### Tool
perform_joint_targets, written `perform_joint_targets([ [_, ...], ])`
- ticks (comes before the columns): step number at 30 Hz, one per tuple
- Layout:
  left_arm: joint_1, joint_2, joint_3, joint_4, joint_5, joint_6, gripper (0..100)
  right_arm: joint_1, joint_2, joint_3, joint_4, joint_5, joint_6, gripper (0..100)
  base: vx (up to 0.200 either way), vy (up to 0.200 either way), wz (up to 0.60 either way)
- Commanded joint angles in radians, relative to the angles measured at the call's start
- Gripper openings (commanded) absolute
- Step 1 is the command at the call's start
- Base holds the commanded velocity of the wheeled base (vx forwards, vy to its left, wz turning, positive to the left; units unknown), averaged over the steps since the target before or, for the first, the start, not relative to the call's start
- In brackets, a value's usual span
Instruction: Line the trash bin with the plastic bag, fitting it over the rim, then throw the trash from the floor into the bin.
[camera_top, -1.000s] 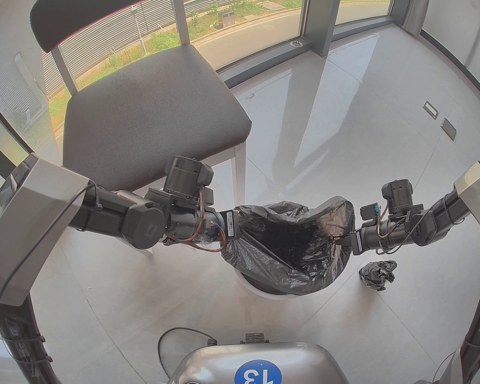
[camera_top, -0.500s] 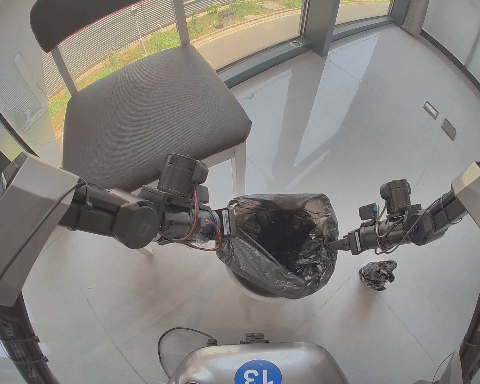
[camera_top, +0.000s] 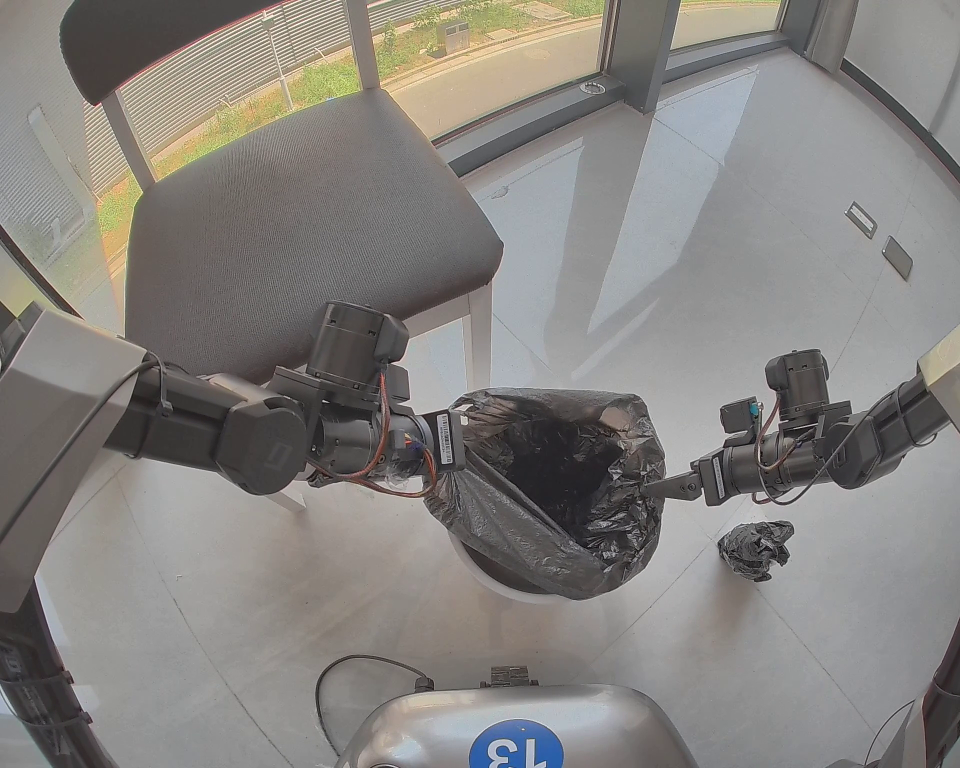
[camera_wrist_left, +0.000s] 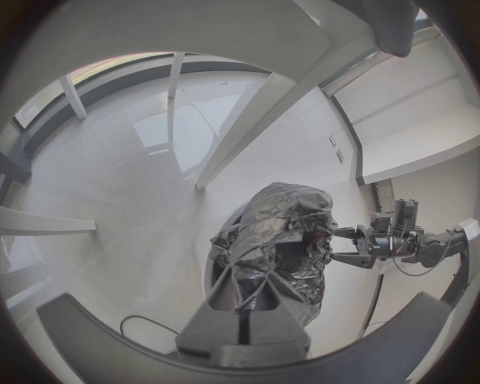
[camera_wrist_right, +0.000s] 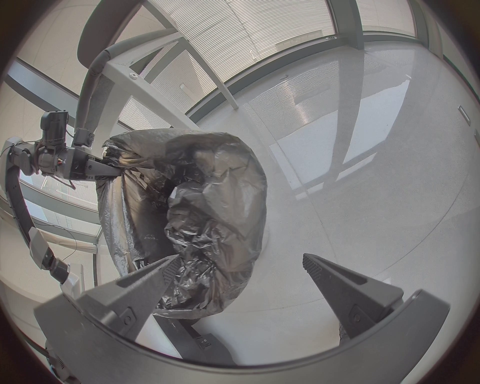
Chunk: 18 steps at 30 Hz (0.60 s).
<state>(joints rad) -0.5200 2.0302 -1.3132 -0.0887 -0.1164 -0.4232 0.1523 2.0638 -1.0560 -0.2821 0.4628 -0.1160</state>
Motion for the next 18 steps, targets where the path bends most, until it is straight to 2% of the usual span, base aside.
perform_joint_targets([
  [1,0.005,0.013,-0.001,-0.003,0.009,-0.005,0,0.009,-0.047,0.025,0.000,-0.001,-0.001,100,0.000,0.000,0.00],
  [10,0.028,0.022,0.000,-0.037,0.015,0.000,0,0.009,-0.090,0.073,-0.003,0.000,-0.004,100,0.000,0.000,0.00],
  [11,0.031,0.022,0.002,-0.037,0.017,0.003,100,0.009,-0.090,0.073,-0.003,0.000,-0.004,100,0.000,0.000,0.00],
  [18,0.049,0.027,0.002,-0.037,0.030,-0.005,100,0.018,-0.091,0.071,-0.006,-0.001,-0.002,100,0.000,0.000,0.00],
])
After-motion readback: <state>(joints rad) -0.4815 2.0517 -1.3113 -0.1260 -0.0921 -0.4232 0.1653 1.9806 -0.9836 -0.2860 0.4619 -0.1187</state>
